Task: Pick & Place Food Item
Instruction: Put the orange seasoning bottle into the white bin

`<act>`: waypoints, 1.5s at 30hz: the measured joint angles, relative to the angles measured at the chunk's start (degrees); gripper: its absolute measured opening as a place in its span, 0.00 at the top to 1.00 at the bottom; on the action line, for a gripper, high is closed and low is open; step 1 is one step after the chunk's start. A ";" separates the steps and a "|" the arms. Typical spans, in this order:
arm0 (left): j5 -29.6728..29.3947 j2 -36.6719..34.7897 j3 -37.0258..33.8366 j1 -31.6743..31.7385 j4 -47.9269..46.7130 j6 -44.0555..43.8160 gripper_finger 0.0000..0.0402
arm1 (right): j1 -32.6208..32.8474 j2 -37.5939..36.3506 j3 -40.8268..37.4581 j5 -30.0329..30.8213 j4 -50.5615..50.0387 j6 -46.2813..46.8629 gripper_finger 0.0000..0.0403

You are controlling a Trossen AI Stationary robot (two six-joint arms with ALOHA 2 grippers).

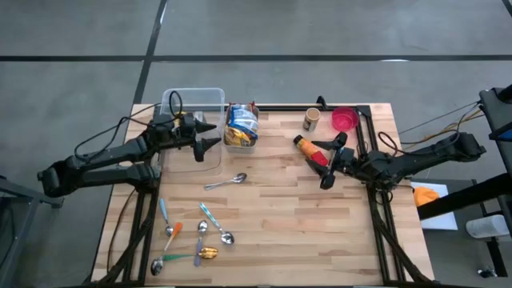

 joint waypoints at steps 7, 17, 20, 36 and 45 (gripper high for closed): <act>0.00 0.00 0.00 0.00 0.01 0.02 0.24 | -0.70 0.56 12.48 2.98 -23.56 6.26 0.25; 0.00 0.00 0.00 0.00 -0.46 0.15 0.24 | -6.42 7.65 35.37 8.44 -74.95 33.57 0.25; 0.00 0.00 0.00 0.00 -0.71 0.15 0.24 | -8.48 10.66 39.65 4.61 -82.09 35.51 0.25; 0.00 0.04 0.00 0.02 -1.29 0.13 0.24 | -24.35 31.18 46.85 -14.02 -86.55 35.63 0.25; 0.00 0.04 0.00 0.02 -1.31 0.13 0.24 | -30.42 39.55 47.80 -17.24 -90.06 35.47 0.25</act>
